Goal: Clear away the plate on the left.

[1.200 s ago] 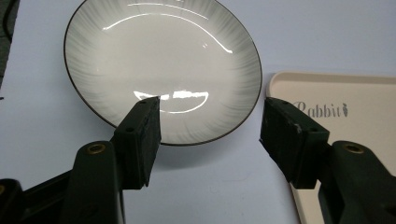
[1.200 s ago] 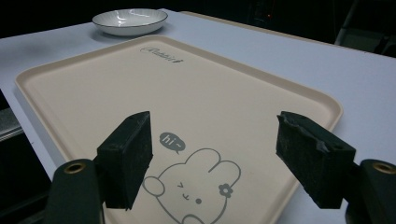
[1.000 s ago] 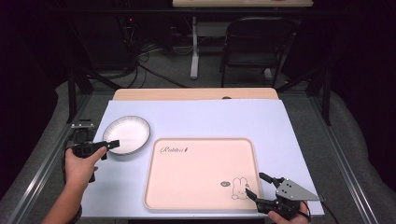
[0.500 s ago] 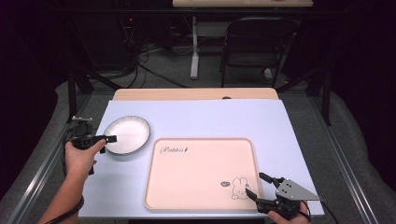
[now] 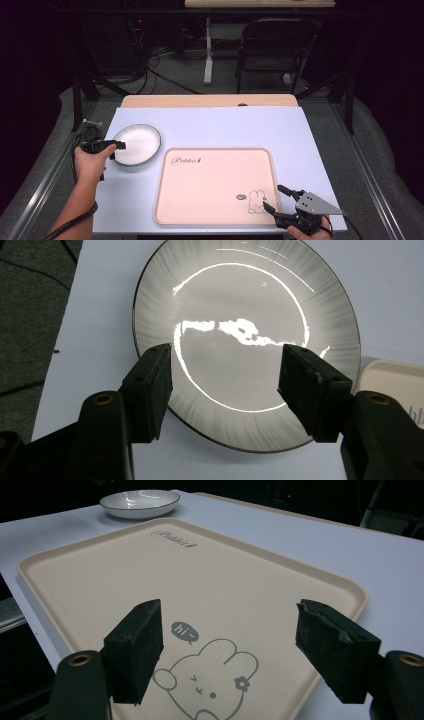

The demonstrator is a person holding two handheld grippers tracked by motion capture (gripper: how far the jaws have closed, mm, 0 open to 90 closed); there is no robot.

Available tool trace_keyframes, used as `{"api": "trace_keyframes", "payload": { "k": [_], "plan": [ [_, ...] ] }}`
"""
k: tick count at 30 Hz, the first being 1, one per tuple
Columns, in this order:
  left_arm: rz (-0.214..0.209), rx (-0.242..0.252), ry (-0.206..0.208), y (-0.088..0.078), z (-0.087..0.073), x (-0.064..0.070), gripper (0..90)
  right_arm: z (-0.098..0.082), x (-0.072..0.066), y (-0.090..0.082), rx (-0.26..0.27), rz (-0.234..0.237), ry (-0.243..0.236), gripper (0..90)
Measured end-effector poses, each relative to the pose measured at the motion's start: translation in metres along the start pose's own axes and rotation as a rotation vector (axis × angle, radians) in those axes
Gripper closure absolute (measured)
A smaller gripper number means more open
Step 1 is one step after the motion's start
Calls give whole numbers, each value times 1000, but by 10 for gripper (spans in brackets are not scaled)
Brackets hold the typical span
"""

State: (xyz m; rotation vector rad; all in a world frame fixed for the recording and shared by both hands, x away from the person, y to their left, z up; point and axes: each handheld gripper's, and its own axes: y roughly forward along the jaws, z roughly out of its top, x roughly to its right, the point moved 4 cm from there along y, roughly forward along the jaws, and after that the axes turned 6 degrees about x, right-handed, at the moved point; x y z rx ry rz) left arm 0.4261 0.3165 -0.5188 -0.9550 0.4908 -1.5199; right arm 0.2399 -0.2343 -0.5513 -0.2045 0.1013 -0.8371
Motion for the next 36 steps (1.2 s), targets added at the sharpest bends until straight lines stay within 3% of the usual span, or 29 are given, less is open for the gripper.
{"api": "trace_keyframes", "payload": {
  "k": [9, 15, 29, 36],
  "plan": [
    [35, -15, -57, 11, 0, -13, 383, 0, 0, 0, -2, 2, 2, 264],
    [51, -24, -118, 21, -3, -23, 384, 0, 0, -1, 1, 4, -2, 265],
    [22, -31, -194, 33, -7, -35, 395, 0, 0, 0, -2, 5, -4, 264],
    [-5, -40, -227, 37, -5, -34, 448, 0, 0, -1, -1, 3, -3, 265]
  ]
}}
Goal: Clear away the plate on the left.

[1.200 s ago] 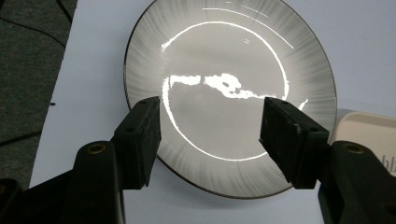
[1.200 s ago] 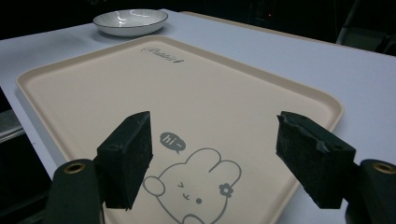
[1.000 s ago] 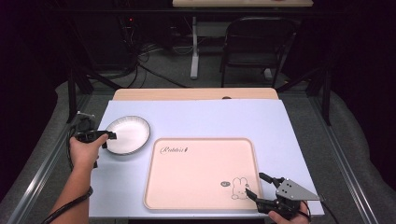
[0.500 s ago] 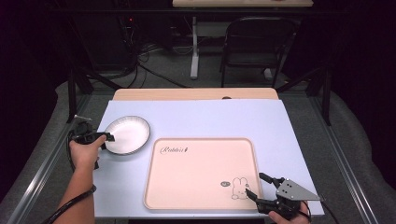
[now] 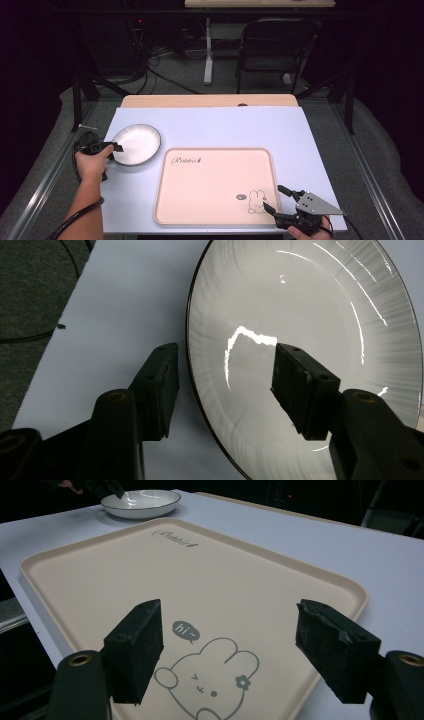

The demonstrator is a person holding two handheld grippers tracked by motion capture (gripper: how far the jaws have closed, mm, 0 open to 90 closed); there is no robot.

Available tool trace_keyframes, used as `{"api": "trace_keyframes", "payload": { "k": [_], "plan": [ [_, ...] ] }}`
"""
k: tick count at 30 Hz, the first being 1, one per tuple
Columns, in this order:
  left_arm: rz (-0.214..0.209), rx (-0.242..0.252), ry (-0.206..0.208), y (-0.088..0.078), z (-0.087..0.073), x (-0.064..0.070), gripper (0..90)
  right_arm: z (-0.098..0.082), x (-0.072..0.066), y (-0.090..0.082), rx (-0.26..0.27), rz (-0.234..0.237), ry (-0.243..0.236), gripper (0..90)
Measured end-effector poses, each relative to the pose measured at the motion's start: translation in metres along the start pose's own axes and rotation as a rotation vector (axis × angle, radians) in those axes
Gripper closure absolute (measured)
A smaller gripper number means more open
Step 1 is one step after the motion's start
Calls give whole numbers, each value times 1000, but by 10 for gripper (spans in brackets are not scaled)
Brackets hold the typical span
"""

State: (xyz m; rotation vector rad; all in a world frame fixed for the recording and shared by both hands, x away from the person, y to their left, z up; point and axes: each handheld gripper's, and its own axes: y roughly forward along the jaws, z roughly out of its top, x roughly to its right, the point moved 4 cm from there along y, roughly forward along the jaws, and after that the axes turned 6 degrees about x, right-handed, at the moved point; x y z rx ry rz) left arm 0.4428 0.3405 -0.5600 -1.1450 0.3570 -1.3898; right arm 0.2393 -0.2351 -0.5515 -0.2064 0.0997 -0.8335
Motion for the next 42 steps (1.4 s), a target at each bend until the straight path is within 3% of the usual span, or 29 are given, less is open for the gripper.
{"api": "trace_keyframes", "payload": {
  "k": [7, 15, 19, 30, 33, 39, 42],
  "plan": [
    [9, -14, -12, 5, 1, 1, 499, 0, 0, 0, 0, -1, -1, 265],
    [17, -34, -67, 10, 3, -4, 615, 0, -1, 1, -2, 3, -1, 264],
    [28, -39, -72, 12, 2, -5, 658, 0, 0, 0, -2, 2, 5, 265],
    [43, -58, -103, 13, 4, -6, 703, -1, 0, 0, -2, 5, 6, 264],
    [26, -63, -148, 13, 5, -8, 727, -1, 0, -1, -1, 5, 7, 264],
    [15, -75, -180, 11, 6, -11, 765, -1, 1, -1, -2, 4, 8, 264],
    [-22, -76, -224, 10, 6, -13, 788, -1, 1, -1, -4, 2, 10, 265]
  ]
}}
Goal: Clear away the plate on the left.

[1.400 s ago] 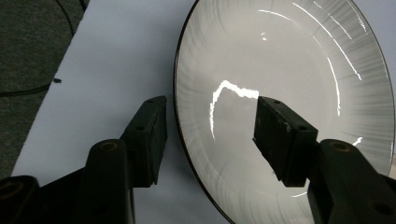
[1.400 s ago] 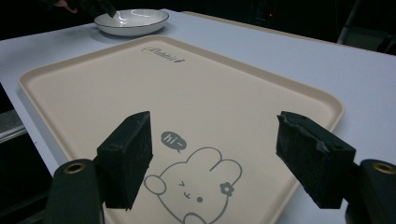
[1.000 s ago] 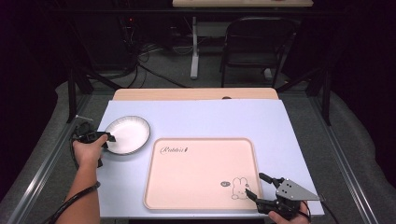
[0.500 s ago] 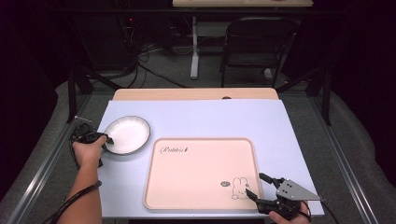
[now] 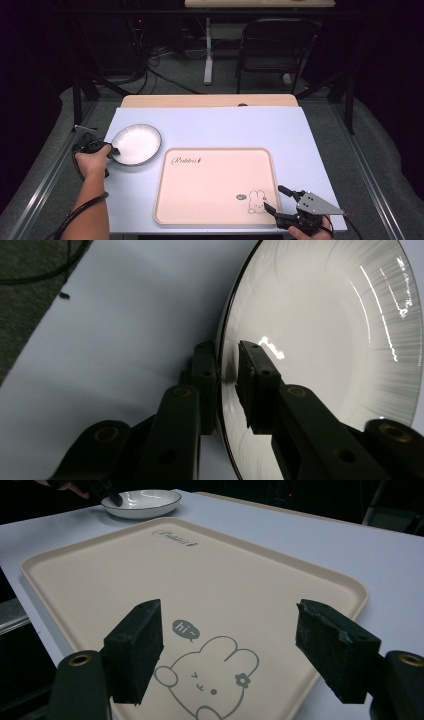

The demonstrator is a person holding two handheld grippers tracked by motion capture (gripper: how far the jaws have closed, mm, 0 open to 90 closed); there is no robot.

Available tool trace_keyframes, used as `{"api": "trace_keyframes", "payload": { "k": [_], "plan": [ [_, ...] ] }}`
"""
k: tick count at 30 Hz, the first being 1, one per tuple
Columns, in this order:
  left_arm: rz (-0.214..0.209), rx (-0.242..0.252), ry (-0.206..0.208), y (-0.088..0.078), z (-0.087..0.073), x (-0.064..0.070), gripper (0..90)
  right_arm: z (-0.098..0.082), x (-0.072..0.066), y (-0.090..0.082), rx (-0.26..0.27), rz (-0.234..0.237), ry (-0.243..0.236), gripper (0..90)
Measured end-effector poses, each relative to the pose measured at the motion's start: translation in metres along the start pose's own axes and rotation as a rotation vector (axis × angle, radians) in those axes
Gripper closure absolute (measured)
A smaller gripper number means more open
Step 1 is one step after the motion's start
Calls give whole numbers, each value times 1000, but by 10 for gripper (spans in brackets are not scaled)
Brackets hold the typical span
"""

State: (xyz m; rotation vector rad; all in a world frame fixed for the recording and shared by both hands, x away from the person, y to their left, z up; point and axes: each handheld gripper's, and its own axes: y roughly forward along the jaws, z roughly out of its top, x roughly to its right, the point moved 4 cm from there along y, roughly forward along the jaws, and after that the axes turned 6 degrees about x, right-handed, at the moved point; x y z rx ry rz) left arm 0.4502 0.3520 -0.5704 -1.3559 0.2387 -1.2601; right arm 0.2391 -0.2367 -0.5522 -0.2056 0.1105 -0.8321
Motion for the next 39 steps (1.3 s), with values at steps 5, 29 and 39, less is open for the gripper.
{"api": "trace_keyframes", "payload": {
  "k": [5, 29, 39],
  "plan": [
    [-63, 1, -38, -4, 0, -2, 833, 0, 0, 0, 1, -2, 0, 264],
    [81, 78, 160, -30, 5, 48, 853, 0, 0, -1, 4, 0, -3, 264],
    [117, 93, 214, -34, 5, 60, 850, 0, 0, -1, 4, 0, -2, 265]
  ]
}}
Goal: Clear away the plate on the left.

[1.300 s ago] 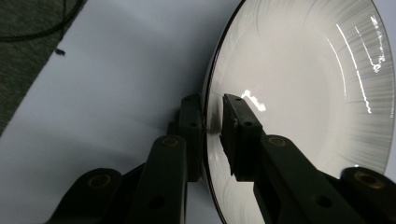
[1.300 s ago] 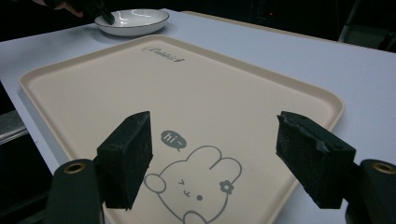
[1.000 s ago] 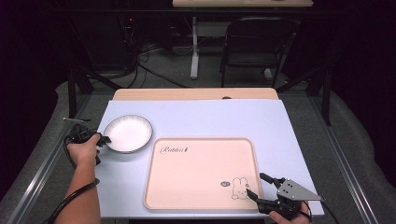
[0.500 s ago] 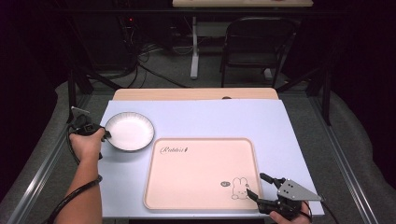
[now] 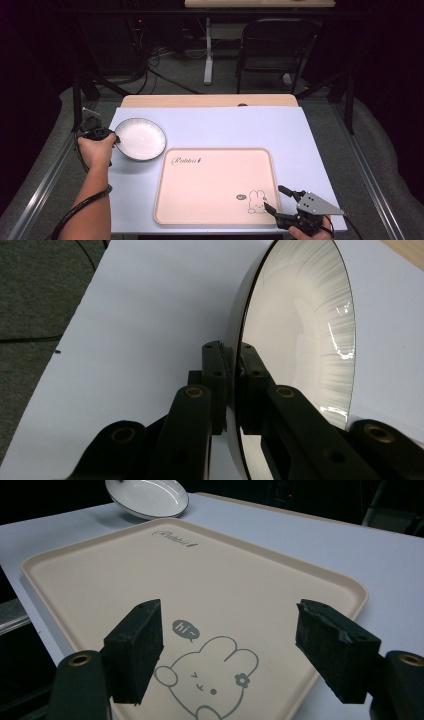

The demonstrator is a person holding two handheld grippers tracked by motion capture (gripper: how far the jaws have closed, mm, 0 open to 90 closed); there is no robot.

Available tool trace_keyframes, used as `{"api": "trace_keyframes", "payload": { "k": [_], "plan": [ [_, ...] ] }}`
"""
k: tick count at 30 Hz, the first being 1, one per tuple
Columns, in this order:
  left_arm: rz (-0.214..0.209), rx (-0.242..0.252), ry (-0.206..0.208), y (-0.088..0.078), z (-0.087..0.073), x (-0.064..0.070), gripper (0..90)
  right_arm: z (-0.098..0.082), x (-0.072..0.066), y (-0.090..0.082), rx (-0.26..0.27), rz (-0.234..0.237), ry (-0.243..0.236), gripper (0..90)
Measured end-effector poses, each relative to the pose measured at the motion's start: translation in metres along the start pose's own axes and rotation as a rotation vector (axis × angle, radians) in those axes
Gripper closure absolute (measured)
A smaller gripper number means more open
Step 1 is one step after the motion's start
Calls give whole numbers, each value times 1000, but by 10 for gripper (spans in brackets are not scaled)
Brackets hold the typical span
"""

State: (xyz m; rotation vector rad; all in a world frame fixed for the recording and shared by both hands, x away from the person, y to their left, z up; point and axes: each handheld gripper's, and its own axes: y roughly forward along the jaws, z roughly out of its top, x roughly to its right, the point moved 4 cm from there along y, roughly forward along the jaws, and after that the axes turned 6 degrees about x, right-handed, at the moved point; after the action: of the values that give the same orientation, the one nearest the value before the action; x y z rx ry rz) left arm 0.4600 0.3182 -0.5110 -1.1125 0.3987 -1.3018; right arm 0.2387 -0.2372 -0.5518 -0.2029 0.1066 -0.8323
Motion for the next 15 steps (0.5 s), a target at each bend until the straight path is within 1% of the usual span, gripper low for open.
{"api": "trace_keyframes", "payload": {
  "k": [1, 3, 4, 5, 6, 7, 8, 9, 12, 14, 15],
  "plan": [
    [-2, 5, 2, -1, 1, 1, 849, 0, 0, 0, 1, 0, 0, 264],
    [2, 13, 19, -3, 2, 5, 847, 0, 0, 0, 1, -1, 1, 265],
    [2, 13, 19, -3, 2, 5, 847, 0, 0, 0, 1, 0, 2, 265],
    [15, 20, 38, -5, 4, 8, 847, 0, 0, 0, 1, 0, 2, 264],
    [17, 23, 49, -6, 4, 10, 846, 0, 0, 0, 1, 0, 1, 264],
    [17, 23, 49, -6, 4, 10, 844, 0, 0, 0, 1, 0, 1, 264],
    [20, 26, 62, -8, 5, 12, 843, 0, 0, 0, 1, 0, 3, 264],
    [30, 27, 86, -11, 7, 17, 842, 0, 0, 0, 1, 0, 4, 265],
    [40, 33, 120, -17, 9, 22, 841, 0, 1, 0, 1, 0, 7, 264],
    [43, 41, 136, -21, 11, 24, 841, 0, 1, 0, 1, 0, 7, 265],
    [43, 41, 136, -21, 11, 24, 841, 0, 1, 0, 1, 0, 7, 265]
  ]
}}
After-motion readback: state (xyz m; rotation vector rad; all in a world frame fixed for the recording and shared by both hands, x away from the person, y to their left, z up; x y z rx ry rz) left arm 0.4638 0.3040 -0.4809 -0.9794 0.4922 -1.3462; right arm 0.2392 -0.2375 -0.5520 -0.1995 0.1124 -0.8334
